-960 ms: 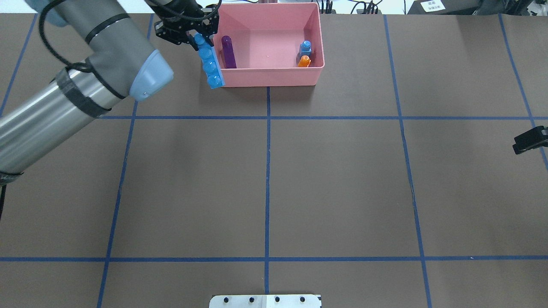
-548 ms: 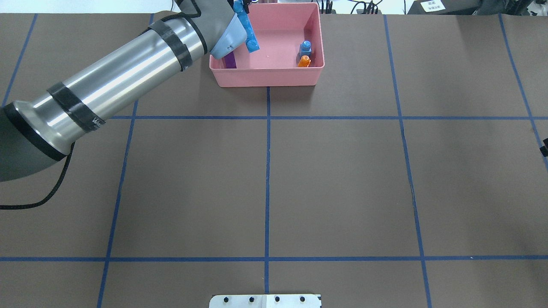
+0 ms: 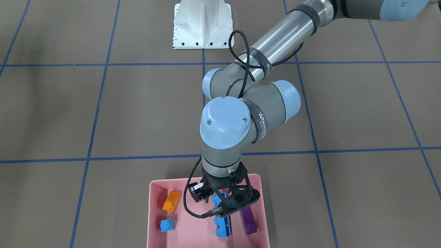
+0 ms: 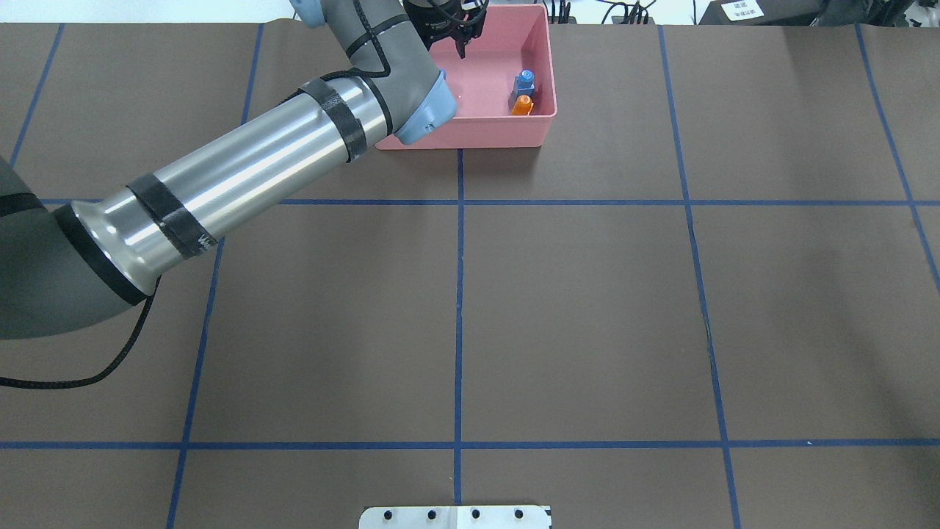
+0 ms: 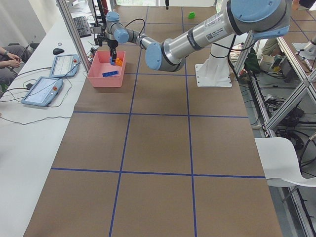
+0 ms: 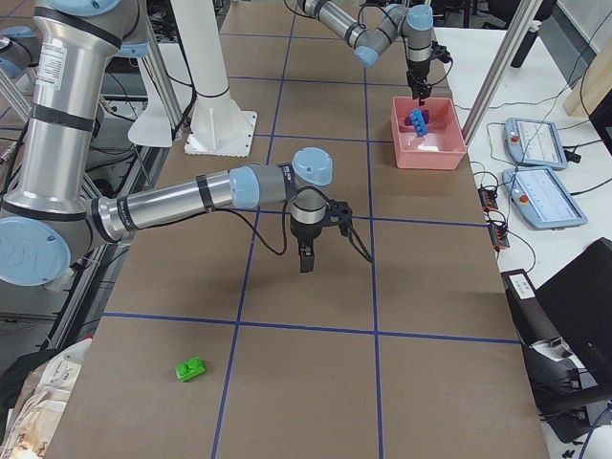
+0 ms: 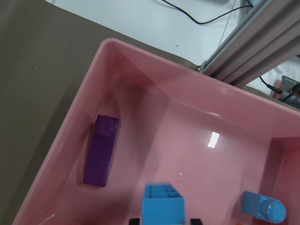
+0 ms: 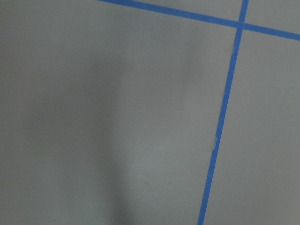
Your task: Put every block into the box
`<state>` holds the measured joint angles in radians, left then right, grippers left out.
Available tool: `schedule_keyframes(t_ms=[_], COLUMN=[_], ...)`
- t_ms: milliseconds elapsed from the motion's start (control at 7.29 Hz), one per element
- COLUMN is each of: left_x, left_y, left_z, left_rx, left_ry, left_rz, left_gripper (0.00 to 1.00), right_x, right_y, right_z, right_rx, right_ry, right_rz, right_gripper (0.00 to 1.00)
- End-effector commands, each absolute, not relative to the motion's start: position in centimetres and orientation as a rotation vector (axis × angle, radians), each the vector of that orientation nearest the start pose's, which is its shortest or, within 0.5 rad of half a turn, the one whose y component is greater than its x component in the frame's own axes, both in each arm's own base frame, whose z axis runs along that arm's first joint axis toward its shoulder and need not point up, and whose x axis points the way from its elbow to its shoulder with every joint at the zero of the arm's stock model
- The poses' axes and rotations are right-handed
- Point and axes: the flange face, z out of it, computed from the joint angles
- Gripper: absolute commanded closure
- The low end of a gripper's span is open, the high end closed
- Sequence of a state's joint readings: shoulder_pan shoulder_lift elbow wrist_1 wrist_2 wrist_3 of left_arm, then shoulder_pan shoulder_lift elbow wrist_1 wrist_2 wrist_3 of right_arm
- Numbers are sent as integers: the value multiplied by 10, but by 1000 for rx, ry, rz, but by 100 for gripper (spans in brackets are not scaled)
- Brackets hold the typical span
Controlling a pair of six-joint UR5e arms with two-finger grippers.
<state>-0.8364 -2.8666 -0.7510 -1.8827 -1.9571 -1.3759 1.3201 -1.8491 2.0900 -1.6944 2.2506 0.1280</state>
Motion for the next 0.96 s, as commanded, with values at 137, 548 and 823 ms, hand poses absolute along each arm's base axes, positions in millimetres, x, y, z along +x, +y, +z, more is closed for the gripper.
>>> schedule_keyframes(t_ms=[137, 548, 823], left_x=[524, 477, 409], left_y=[-707, -653, -592], left_z=[65, 116, 240], left_rx=[60, 99, 164], left_ry=[894, 772, 753], left_rz=[-410, -88, 117], left_gripper=[0, 0, 0], right_x=[-8, 19, 29], right_y=[-336, -267, -216], right_z=[577, 624, 690], right_rx=[-16, -19, 62], right_ry=[-721, -740, -749], right_rz=[-140, -90, -120], right_gripper=[1, 1, 1])
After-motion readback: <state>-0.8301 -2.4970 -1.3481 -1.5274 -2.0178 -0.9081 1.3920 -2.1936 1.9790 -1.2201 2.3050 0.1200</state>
